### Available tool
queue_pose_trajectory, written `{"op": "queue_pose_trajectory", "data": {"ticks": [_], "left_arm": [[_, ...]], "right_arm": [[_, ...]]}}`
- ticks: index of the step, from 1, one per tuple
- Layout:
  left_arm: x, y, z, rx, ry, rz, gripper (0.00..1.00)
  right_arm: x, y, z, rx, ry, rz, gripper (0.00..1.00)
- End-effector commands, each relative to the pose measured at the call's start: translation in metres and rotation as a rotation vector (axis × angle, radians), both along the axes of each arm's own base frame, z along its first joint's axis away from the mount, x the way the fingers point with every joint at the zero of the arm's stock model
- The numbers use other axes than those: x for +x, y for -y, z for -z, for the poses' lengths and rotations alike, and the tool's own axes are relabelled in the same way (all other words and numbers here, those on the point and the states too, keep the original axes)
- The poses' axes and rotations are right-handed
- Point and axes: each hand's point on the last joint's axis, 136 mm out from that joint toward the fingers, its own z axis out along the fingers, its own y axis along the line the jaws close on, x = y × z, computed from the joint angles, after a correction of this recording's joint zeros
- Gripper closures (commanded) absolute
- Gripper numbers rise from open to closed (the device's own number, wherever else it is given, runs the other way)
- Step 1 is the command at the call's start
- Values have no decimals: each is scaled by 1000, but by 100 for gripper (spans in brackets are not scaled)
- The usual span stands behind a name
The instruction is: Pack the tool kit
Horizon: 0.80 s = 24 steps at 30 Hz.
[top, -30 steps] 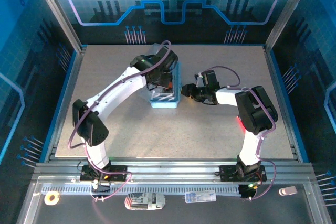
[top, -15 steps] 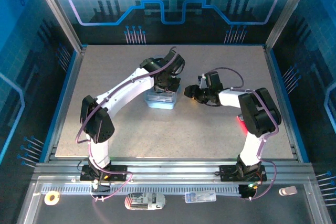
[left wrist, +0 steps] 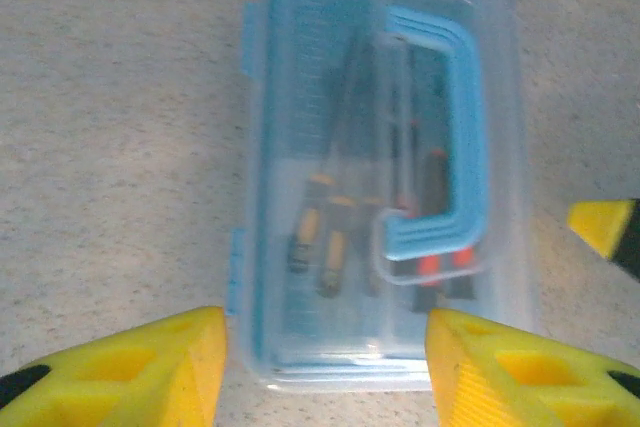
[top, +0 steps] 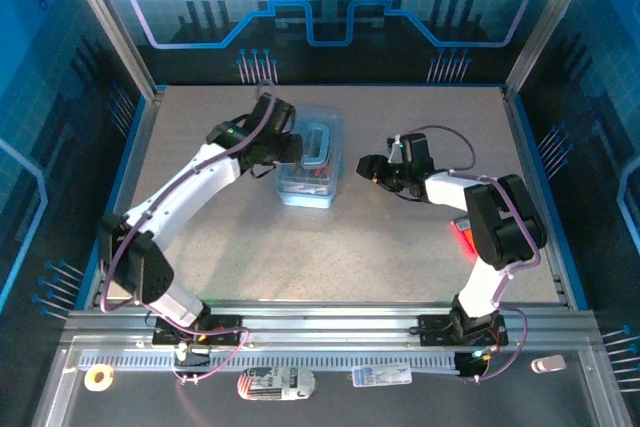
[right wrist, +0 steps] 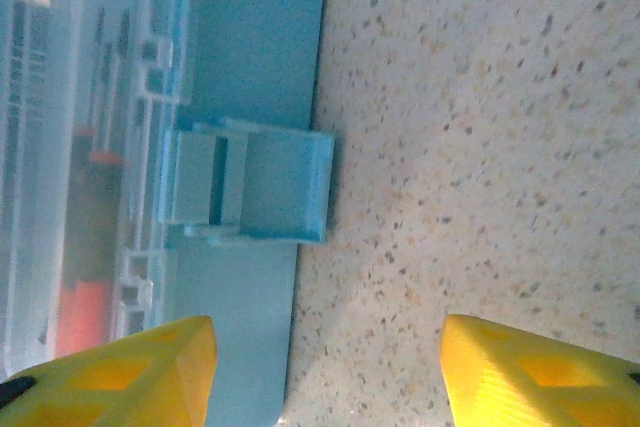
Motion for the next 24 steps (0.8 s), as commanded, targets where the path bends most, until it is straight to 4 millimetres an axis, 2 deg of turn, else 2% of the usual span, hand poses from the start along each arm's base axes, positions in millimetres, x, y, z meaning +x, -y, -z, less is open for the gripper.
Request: {"op": "queue_pose_trajectory", "data": {"ticks": [1, 5, 10, 17, 24], "left_arm": [[8, -15, -17, -84, 94, -105, 25], [7, -25, -23, -112, 141, -136, 1], [9, -38, -25, -113, 159, -183, 1], [11, -53, -7, -64, 160, -219, 1], [11, -70, -4, 18, 111, -233, 1]], "right_arm": [[11, 10, -14, 20, 51, 46, 37], [6, 17, -11, 25, 41, 51, 35], [1, 26, -18, 7, 70, 49, 31], [-12, 47, -33, 28, 128, 80, 27], [-14, 35, -39, 88, 143, 3, 29]]}}
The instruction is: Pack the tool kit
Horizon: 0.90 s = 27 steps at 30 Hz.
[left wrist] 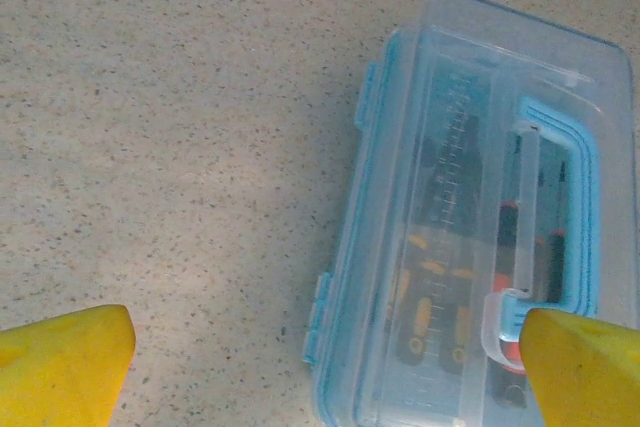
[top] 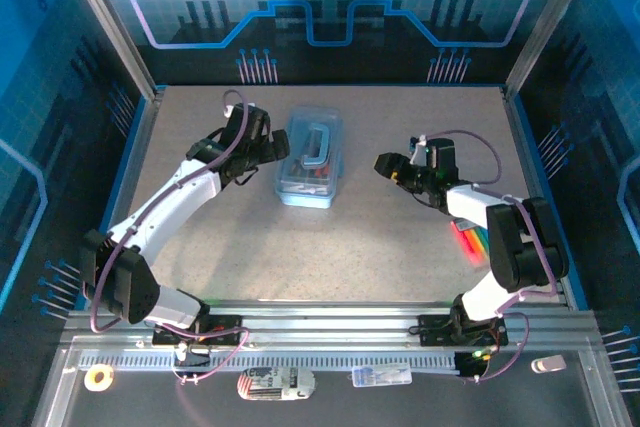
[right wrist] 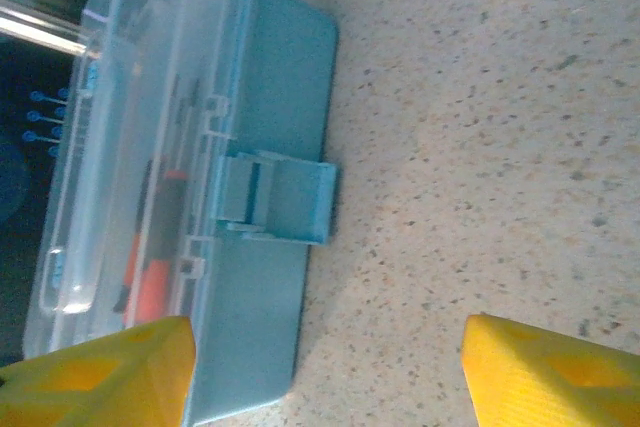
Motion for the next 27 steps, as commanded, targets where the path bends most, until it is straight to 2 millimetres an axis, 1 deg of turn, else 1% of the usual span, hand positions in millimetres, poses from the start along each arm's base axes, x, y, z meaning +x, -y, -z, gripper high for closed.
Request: {"op": "queue_pose_trajectory", "data": {"ticks": [1, 7, 11, 14, 15, 17, 20, 23, 27], "left_arm": [[4, -17, -9, 58, -18, -29, 1], [15, 1, -4, 20, -71, 53, 1], [22, 10, 3, -12, -81, 72, 1], [24, 16, 13, -40, -99, 82, 1], [24, 19, 17, -52, -107, 90, 1], [22, 22, 23, -67, -115, 98, 1], [20, 22, 28, -86, -99, 91, 1], [17, 17, 24, -109, -66, 81, 1], [18, 12, 19, -126, -74, 76, 1]], "right_arm": [[1, -6, -6, 36, 34, -46, 30], [5, -9, -1, 56, -10, -55, 31], [6, -8, 5, 14, -62, -66, 33], [4, -4, 1, -36, -75, -67, 33], [0, -2, 1, -52, -84, -69, 32], [2, -2, -13, -81, -58, -75, 32], [-6, -4, -22, -131, -59, -91, 32], [-14, -8, -29, -166, -55, -107, 31], [-22, -10, -30, -212, -46, -111, 31]]}}
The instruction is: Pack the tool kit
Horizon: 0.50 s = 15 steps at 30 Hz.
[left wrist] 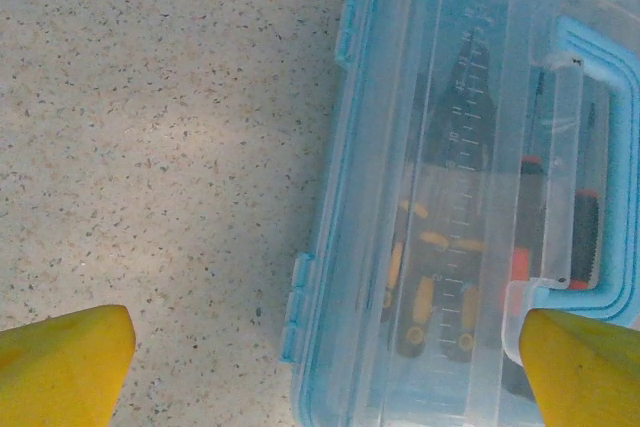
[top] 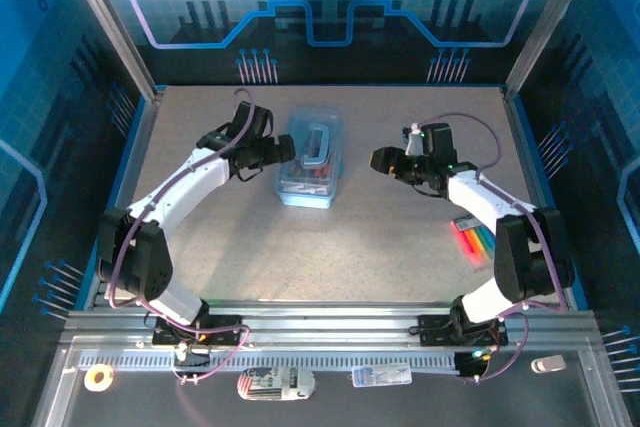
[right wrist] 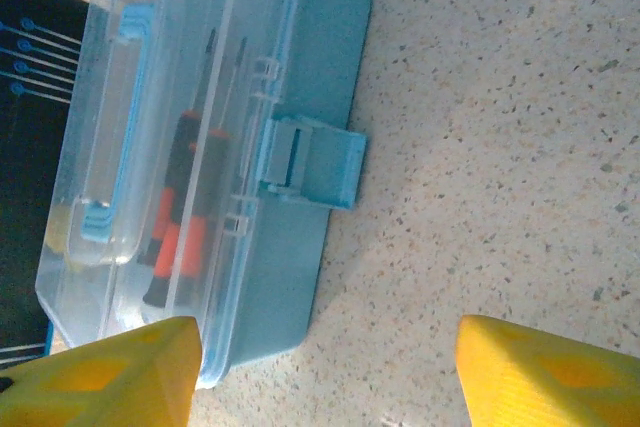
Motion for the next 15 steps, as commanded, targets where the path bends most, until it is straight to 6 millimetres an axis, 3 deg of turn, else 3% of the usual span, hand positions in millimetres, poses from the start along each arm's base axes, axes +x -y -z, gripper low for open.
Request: {"op": "queue_pose_trajectory", "data": {"ticks": [1, 9, 15], "left_arm": [[7, -2, -23, -48, 52, -7, 1], [31, 10, -42, -92, 45, 20, 1], [39, 7, -55, -130, 15, -6, 1]], "right_arm": [[-11, 1, 4, -71, -17, -13, 31], [-16, 0, 9, -91, -23, -22, 30], [-13, -2, 10, -87, -17, -27, 29]]}}
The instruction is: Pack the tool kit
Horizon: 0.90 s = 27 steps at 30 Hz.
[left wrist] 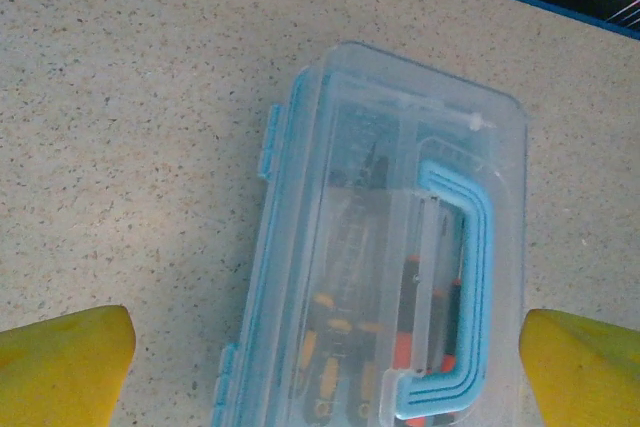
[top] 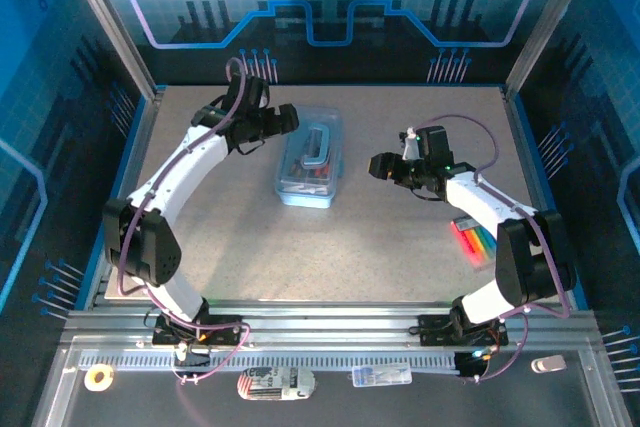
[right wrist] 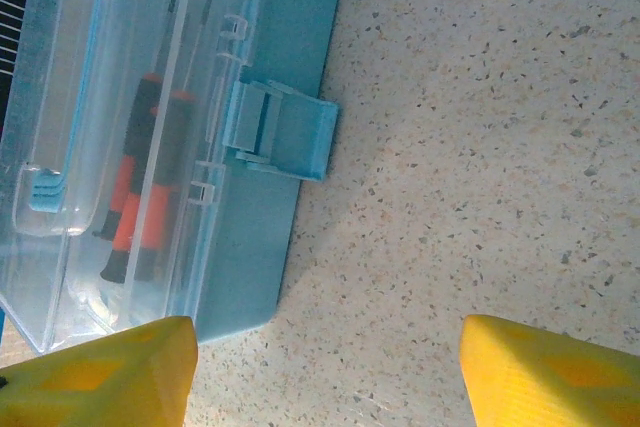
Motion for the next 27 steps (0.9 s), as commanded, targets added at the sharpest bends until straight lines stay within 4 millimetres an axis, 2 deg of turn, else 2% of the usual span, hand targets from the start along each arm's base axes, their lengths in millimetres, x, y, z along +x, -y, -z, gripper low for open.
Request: {"op": "queue_pose_trajectory", "data": {"ticks": [1, 8, 27], "left_arm": [[-6, -7, 1, -33, -65, -19, 1], [-18, -19, 20, -36, -117, -68, 1], [-42, -8, 61, -90, -200, 1, 1]], "right_arm": [[-3, -5, -1, -8, 5, -27, 29], [0, -8, -2, 0, 11, -40, 28], [-5, -17, 1, 25, 2, -73, 29]]}}
